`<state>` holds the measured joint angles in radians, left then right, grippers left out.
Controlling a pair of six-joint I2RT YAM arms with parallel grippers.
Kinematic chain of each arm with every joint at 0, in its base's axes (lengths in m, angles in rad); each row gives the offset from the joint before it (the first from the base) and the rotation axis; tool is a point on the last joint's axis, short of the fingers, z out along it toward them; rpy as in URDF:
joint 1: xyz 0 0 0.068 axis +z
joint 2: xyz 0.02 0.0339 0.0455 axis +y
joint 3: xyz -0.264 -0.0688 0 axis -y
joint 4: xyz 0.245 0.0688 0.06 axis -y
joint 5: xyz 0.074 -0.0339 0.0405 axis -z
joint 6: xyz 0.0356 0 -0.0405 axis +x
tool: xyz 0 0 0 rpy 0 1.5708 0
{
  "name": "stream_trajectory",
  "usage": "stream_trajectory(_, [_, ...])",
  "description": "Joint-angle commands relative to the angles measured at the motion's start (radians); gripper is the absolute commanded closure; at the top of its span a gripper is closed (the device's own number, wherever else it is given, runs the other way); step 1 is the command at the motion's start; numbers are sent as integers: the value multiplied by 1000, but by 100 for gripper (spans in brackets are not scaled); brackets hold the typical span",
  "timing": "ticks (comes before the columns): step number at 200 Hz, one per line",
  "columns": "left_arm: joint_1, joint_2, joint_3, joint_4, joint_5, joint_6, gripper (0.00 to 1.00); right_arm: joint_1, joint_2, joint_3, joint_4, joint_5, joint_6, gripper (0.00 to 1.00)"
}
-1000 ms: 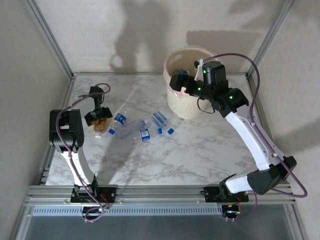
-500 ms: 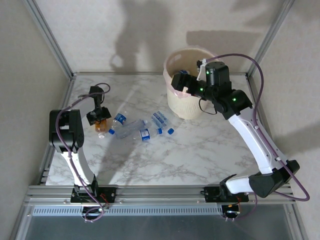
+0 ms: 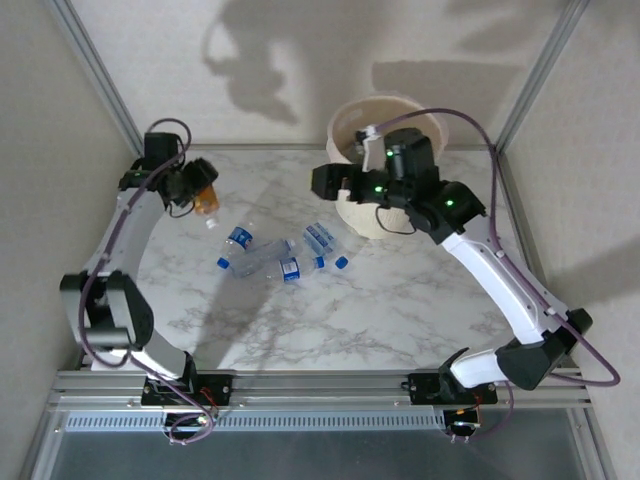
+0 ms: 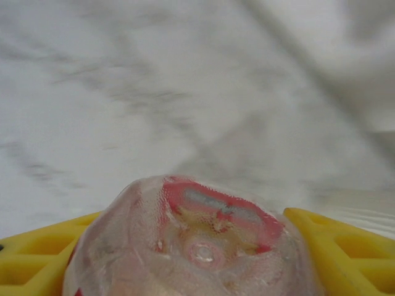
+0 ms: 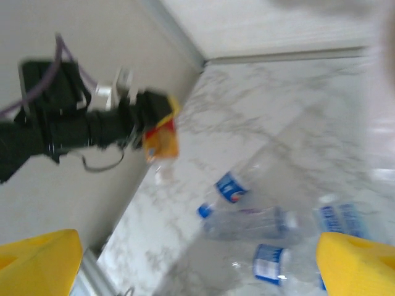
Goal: Put the plastic bottles in the bin
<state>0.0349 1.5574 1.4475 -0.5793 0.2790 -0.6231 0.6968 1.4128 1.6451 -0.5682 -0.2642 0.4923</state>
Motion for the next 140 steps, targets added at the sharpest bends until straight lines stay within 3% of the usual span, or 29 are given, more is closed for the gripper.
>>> stream_trajectory(1, [-51, -61, 20, 179, 239, -243, 35, 67, 43, 59, 26, -45, -76, 1])
stream_trajectory(41, [-164, -83, 58, 388, 335, -456, 34, 72, 86, 68, 67, -111, -64, 2])
stream_trajectory(74, [-245, -65, 117, 451, 364, -546, 34, 71, 118, 84, 60, -123, -76, 6])
stream_trajectory(124, [-314, -33, 203, 467, 401, -587, 36, 58, 156, 128, 36, -105, -66, 19])
stream_trajectory(140, [-326, -29, 218, 458, 405, -578, 36, 51, 156, 137, 39, -103, -58, 29])
